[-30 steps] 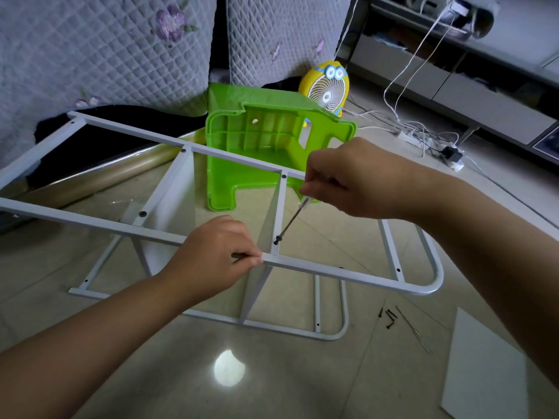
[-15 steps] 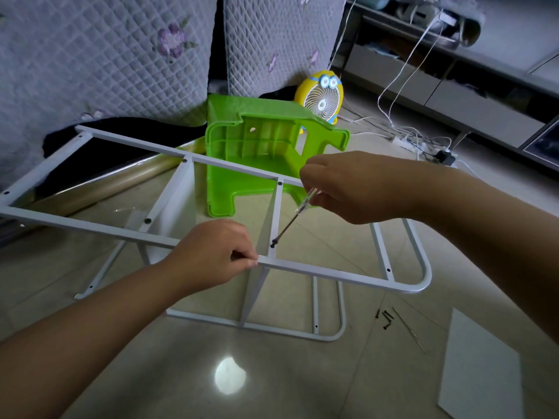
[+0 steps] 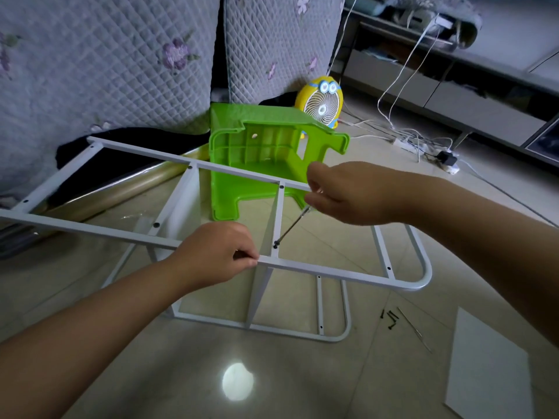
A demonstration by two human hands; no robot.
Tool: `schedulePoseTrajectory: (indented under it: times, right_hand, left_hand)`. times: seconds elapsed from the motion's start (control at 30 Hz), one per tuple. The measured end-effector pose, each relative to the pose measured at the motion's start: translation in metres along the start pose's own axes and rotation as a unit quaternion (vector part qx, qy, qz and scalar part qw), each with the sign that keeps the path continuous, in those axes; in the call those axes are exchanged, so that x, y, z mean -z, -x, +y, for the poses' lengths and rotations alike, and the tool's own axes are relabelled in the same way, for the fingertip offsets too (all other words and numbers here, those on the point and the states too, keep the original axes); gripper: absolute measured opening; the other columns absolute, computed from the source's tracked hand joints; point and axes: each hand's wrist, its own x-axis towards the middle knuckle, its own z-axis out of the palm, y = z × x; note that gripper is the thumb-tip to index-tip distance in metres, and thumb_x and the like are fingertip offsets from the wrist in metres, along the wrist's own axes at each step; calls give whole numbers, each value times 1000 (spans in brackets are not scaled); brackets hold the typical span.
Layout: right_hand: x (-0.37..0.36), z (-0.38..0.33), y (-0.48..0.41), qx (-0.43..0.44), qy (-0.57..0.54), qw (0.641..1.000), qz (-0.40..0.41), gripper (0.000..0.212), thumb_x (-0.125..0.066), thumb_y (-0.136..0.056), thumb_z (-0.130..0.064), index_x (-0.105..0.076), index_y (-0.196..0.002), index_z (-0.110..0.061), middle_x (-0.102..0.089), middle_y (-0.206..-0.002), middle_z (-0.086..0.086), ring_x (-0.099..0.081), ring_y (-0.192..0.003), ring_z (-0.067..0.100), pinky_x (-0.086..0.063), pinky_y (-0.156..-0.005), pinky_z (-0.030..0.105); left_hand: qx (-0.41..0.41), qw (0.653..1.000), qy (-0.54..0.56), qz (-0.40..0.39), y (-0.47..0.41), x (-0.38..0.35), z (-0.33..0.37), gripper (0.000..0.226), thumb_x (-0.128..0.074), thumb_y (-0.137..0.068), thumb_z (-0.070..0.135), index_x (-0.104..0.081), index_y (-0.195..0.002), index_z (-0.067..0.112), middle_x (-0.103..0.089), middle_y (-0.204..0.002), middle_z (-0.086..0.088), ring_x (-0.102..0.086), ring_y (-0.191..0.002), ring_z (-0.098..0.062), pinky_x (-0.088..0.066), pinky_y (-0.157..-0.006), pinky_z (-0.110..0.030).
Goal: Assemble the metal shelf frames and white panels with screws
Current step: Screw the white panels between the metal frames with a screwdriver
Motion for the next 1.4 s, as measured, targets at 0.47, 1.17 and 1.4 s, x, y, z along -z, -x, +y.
schedulePoseTrajectory:
  times: [0.47, 1.17, 1.4]
  right_hand:
    - [4, -2, -27, 87, 56, 991, 79, 29, -41, -96, -29, -51, -103, -3, -59, -100, 18, -54, -94, 33, -33, -69, 32]
    - [19, -22, -14, 111, 353, 924, -94, 40, -29, -100, -33, -58, -104, -6, -57, -84, 9, -43, -75, 26, -33, -58, 27]
    - [26, -18, -63, -154, -27, 954, -254, 36, -39, -96, -12, -44, -62, -3, -35, -52, 5, -22, -23, 11, -18, -33, 3]
  left_hand:
    - [7, 1000, -24, -10, -2, 5, -1, 10, -68, -65, 25, -75, -62, 18, -63, -58, 5, -49, -52, -1, -35, -49, -14]
    - [0, 999, -41, -21, 2, 6, -2, 7, -67, -59, 24, -74, -58, 21, -64, -56, 11, -59, -51, -4, -33, -51, -5]
    - [-32, 998, -56, -7, 2, 5, -3, 4, -68, -55, 25, -72, -55, 24, -61, -52, 15, -55, -47, 1, -33, -46, -4]
